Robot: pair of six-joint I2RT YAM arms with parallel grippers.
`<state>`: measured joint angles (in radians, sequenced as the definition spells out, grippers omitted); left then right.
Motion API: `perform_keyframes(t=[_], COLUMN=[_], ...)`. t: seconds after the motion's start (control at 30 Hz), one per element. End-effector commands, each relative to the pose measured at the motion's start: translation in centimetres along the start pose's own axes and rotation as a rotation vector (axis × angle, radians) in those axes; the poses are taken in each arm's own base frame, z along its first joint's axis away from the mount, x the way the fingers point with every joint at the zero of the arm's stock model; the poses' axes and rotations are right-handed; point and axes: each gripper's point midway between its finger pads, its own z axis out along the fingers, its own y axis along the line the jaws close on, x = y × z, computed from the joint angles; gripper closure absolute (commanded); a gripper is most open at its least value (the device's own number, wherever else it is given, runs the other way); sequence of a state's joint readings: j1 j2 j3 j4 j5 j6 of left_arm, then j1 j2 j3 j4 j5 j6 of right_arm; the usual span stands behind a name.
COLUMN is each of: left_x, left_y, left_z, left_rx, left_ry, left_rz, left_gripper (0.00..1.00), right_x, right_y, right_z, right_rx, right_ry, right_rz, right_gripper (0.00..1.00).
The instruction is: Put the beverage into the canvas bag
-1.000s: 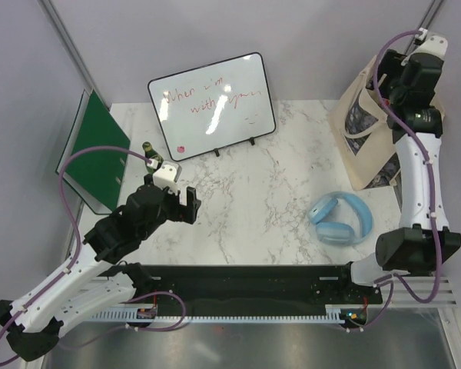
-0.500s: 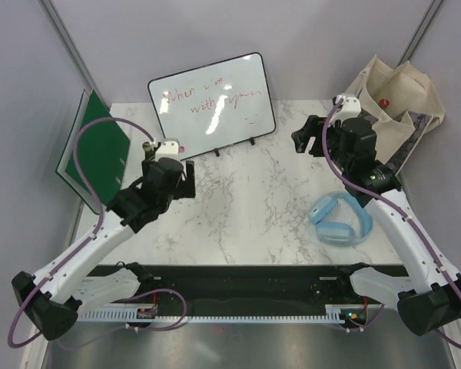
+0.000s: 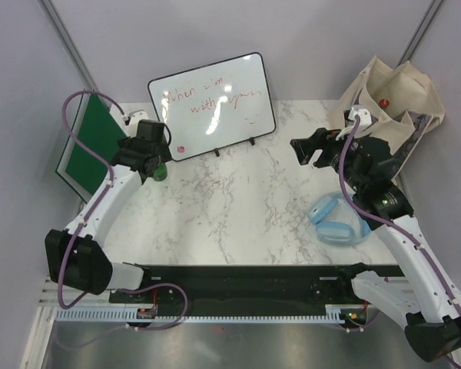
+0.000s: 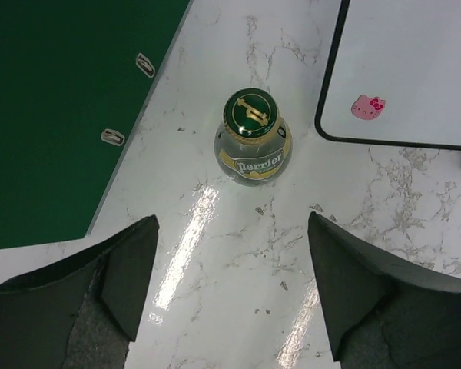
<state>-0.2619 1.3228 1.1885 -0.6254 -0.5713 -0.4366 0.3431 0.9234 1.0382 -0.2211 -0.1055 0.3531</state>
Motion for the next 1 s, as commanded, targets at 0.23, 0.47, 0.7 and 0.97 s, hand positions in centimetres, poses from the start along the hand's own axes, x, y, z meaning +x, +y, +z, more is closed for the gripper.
perform_keyframes(t=[0.23,0.47,0.7,0.97], left_x=[-4.7,-4.5,-4.0,-3.2], left_y=[-2.1,-2.3,-2.8,-2.6], left_z=[4.0,6.1,6.8,7.7], left_rx=[-0.028,-0.052,-0.041,-0.068], left_ry=[-0.076,-0.054,-0.032,-0.014], left_rz=[-0.024,-0.007,0.007,0.036], left_gripper=[0.16,0.21,0.33,0.37], right_x=[0.2,0.7,1.1,1.9], right_y=[1.0,0.9,0.6,0.1], right_z=[0.5,0.7,1.3,1.5], right_rx=[-0.044,-0.044,-0.03,-0.014], right_ry=[-0.023,-0.012,0.0,0.008], right_rz=[-0.02,-0.014,0.014,0.014], right_gripper=[0.18,0.18,0.18,0.18])
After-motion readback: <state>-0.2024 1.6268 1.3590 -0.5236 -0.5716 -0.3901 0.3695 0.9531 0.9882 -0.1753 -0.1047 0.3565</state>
